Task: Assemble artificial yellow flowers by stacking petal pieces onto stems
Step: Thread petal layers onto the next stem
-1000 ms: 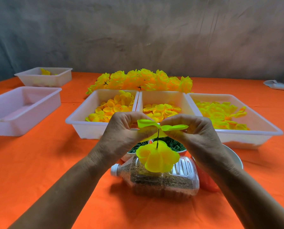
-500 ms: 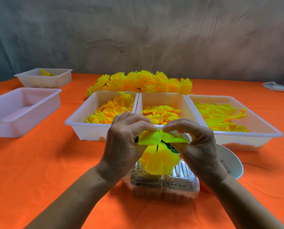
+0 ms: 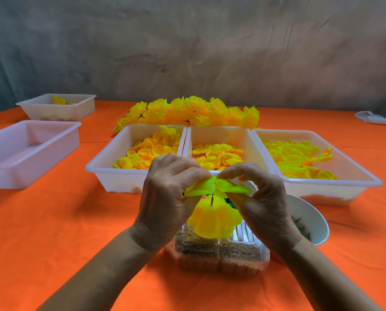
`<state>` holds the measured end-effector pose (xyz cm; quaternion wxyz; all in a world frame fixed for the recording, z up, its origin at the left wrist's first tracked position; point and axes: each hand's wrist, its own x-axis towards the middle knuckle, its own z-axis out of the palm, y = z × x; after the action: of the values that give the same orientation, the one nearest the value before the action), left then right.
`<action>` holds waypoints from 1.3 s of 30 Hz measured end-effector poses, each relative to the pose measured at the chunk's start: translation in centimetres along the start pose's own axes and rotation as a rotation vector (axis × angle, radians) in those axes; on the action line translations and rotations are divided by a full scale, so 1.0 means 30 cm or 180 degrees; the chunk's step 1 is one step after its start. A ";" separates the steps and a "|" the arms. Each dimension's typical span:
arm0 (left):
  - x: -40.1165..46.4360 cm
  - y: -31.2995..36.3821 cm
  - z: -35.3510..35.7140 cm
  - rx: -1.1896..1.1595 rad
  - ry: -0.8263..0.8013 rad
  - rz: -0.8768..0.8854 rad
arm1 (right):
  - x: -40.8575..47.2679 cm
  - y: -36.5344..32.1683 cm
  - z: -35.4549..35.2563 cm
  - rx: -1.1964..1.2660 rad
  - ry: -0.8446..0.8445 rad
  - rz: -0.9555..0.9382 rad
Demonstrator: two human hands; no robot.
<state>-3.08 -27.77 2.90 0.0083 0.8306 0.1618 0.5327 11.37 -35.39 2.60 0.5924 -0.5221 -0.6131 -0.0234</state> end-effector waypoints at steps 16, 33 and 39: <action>-0.034 -0.006 0.008 0.0312 -0.0013 0.0347 | -0.018 0.019 -0.005 -0.0535 -0.0103 -0.0279; -0.059 -0.001 0.002 0.0582 -0.0101 0.0473 | -0.033 -0.011 -0.083 0.1385 0.0023 0.2179; -0.060 0.009 0.001 0.0720 -0.0107 0.0645 | -0.032 -0.058 -0.073 0.1089 -0.0230 0.2037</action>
<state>-3.67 -28.51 1.35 -0.1364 0.8472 0.1359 0.4952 11.50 -38.18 3.56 0.6265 -0.5813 -0.4343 0.2845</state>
